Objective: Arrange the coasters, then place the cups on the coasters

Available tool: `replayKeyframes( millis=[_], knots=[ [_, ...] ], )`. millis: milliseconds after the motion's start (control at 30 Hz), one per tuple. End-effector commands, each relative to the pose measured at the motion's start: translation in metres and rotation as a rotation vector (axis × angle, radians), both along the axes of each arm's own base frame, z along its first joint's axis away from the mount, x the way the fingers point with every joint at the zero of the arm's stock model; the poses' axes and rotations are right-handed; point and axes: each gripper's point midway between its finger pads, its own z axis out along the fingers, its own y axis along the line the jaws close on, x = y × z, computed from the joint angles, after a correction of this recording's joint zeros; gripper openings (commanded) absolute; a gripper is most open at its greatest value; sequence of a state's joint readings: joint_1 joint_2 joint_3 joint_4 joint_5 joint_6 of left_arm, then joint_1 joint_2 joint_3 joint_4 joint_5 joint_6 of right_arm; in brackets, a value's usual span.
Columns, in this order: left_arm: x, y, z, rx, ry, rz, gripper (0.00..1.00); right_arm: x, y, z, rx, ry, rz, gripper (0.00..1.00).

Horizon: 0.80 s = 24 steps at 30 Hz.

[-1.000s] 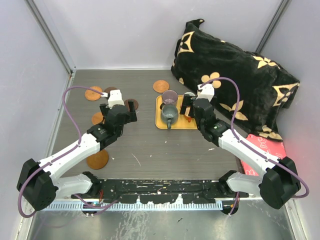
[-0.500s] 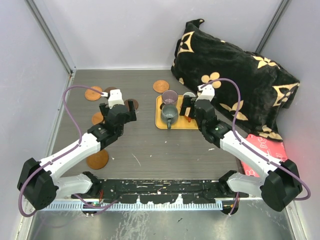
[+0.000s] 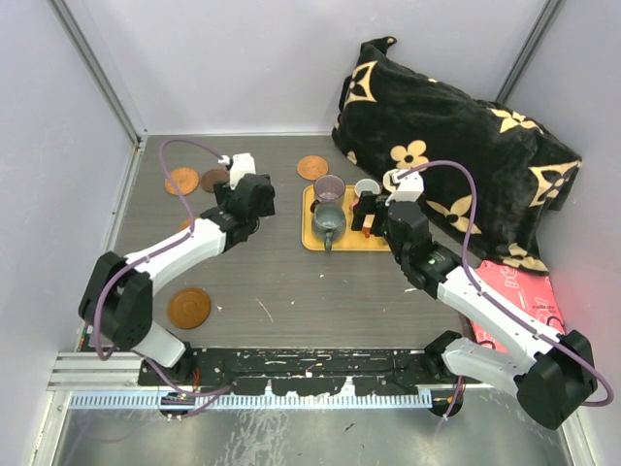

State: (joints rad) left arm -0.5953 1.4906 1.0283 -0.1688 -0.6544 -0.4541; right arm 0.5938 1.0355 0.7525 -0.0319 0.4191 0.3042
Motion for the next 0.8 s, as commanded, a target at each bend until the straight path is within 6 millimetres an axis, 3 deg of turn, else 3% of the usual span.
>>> replayKeyframes(
  millis=[0, 100, 167, 267, 367, 533, 767],
  knots=[
    [0.036, -0.026, 0.019, -0.031, -0.061, -0.059, 0.83, -0.003, 0.004, 0.020, 0.037, -0.058, 0.032, 1.00],
    [0.057, -0.044, 0.015, -0.011, -0.047, -0.098, 0.74, -0.004, 0.006, 0.018, 0.044, -0.049, 0.040, 1.00],
    [0.071, -0.056, 0.004, 0.005, -0.019, -0.115, 0.74, -0.005, 0.006, 0.016, 0.044, -0.045, 0.043, 1.00],
    [0.094, -0.073, 0.002, 0.011, -0.031, -0.142, 0.71, -0.006, 0.007, 0.018, 0.050, -0.049, 0.050, 1.00],
    [0.117, -0.081, -0.003, 0.001, -0.024, -0.141, 0.49, -0.006, 0.009, 0.018, 0.053, -0.048, 0.058, 1.00],
    [0.152, -0.091, -0.016, -0.053, 0.005, -0.165, 0.55, -0.005, 0.010, 0.014, 0.045, -0.033, 0.062, 1.00],
    [0.178, -0.111, -0.040, -0.116, 0.012, -0.230, 0.57, 0.001, 0.015, 0.001, 0.023, 0.007, 0.065, 1.00]
  ],
)
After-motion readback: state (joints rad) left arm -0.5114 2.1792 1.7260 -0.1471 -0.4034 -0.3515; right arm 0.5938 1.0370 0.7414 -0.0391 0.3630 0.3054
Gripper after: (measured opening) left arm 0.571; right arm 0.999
